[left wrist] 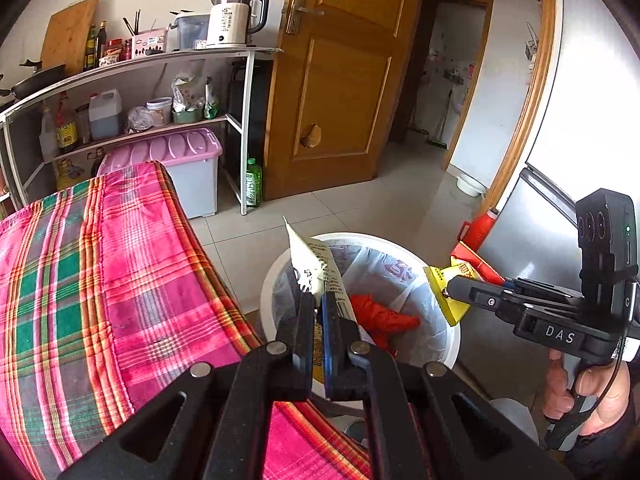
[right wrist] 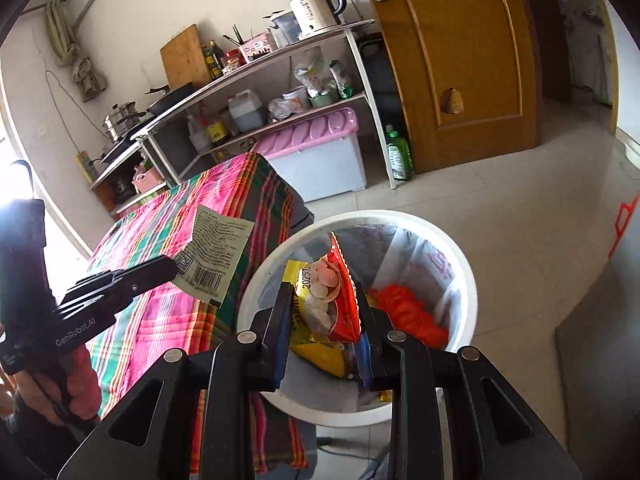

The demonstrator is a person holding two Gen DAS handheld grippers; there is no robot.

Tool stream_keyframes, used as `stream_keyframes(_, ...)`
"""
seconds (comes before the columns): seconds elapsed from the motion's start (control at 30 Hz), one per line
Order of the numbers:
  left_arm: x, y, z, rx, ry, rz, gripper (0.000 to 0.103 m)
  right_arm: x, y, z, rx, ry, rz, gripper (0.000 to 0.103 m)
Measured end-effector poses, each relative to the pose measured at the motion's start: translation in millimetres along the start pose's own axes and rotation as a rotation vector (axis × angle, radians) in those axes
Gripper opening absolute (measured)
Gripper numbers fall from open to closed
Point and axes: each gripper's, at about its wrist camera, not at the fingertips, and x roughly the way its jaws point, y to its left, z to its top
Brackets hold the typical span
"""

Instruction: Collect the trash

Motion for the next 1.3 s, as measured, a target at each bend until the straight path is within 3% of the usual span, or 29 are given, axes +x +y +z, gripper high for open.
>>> stream_keyframes(0.53,47,-21,-6,0.015,0.097,-0.033,0.005,28,-27,-9,0.041,0.059,-0.036,0.029)
stream_keyframes(0.67,50,-21,-6,-0.001,0.103,-0.04,0.006,30,-27,-10,0.035,0.06,-0.042,0.047)
stream_keyframes(0.7,50,-19,-6,-0.005,0.101,-0.04,0.006,30,-28,-10,0.038,0.058,-0.04,0.048)
stream_keyframes(0.97,36,-13,-6,-0.028,0.068,-0.038,0.013,18,-20,-7,0.033,0.018,-0.025,0.048)
stream_keyframes(1.3,-4,2,-10,-0.058,0.006,-0.01,0.02,-2,19,-6,-0.02,-0.025,0.003,0.048)
